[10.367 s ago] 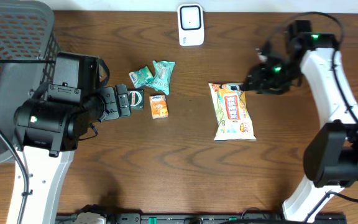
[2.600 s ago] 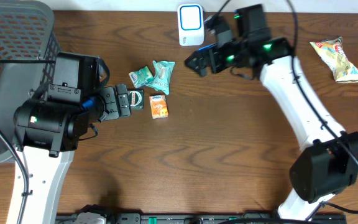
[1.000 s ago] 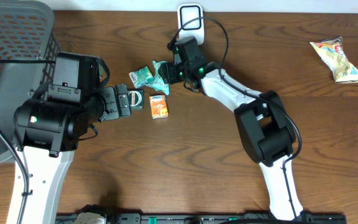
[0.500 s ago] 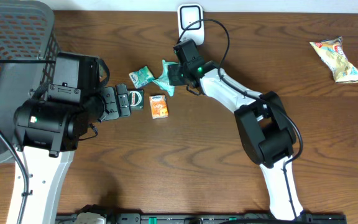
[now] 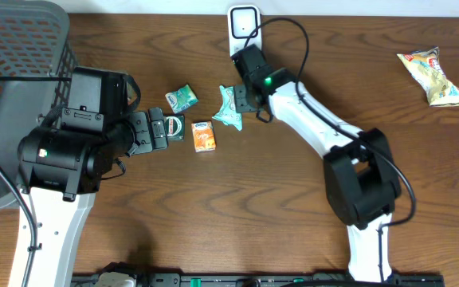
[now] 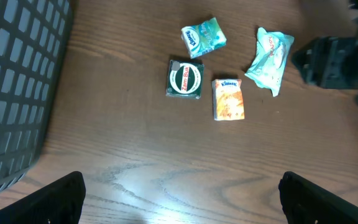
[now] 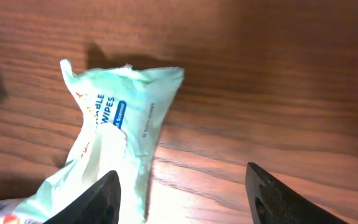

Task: Scan the item barcode
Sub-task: 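Close the right gripper on the green wipes pack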

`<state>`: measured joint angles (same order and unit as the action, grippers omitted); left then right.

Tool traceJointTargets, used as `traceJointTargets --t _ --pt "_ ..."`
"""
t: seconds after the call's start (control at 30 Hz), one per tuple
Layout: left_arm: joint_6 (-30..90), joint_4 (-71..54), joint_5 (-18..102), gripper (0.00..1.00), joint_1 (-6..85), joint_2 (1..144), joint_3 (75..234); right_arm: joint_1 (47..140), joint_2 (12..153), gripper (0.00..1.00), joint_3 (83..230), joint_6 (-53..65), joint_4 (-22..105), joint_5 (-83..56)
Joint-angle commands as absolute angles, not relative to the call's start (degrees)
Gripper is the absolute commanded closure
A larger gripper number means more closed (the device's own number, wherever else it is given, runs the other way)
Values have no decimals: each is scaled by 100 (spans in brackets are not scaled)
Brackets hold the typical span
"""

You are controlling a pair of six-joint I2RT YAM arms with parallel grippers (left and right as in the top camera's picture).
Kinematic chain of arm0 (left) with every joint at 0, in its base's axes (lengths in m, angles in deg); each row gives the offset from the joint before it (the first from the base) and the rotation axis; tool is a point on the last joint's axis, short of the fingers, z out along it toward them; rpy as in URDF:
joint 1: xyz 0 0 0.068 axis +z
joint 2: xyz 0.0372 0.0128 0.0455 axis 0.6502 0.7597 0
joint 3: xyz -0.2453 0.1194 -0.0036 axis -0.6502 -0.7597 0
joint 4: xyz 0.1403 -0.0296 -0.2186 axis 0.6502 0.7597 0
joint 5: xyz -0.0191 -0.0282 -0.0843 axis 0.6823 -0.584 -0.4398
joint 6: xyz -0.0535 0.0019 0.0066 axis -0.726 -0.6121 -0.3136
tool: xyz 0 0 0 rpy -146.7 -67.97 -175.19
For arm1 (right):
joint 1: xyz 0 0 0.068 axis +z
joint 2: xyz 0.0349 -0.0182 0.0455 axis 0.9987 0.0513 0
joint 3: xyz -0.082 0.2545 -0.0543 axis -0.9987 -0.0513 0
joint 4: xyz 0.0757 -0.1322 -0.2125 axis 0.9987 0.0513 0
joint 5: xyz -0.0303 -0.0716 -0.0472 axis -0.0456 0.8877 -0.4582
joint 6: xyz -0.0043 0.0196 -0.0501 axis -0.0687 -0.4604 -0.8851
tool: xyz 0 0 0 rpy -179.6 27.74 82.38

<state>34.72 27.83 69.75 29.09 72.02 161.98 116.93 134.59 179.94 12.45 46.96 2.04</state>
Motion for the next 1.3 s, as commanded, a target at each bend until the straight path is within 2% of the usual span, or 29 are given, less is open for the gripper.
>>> traceJointTargets --t 0.0,0.07,0.1,0.13,0.23,0.33,0.43,0.53,0.6,0.8,0.9,1.03,1.17,1.27 --pt "3483 2785 7028 2 2901 7193 16259 11662 13140 41 17968 963 4795 425" --pt "3483 2785 7028 3 2901 7193 16259 11662 13120 37 17968 965 4792 421" --pt "3483 2785 7028 2 2901 7193 16259 11662 13120 28 17968 967 4788 421" --pt "3483 2785 7028 2 2901 7193 16259 11662 13122 24 17968 967 4788 421" --pt "3483 2785 7028 2 2901 7193 16259 11669 13122 21 17968 976 4788 410" --pt "3483 2785 7028 2 2901 7193 16259 11677 13122 24 17968 989 4727 298" --pt "3483 2785 7028 2 2901 7193 16259 11677 13122 38 17968 1028 4703 235" --pt "3483 2785 7028 3 2901 7193 16259 11660 13122 41 17968 1251 4701 143" --pt "3483 2785 7028 2 2901 7193 16259 11651 13127 50 17968 1570 4672 139" --pt "3483 2785 7028 2 2901 7193 16259 11671 13382 53 17968 1946 4301 -382" --pt "3483 2785 7028 2 2901 7193 16259 11677 13605 58 17968 1951 4137 -570" --pt "3483 2785 7028 2 2901 7193 16259 11660 13907 55 17968 2010 4006 -565" --pt "3483 2785 7028 2 2901 7193 16259 11588 14112 63 17968 2171 3988 -572" --pt "3483 2785 7028 2 2901 7193 16259 11546 14167 64 17968 2235 3986 -692"
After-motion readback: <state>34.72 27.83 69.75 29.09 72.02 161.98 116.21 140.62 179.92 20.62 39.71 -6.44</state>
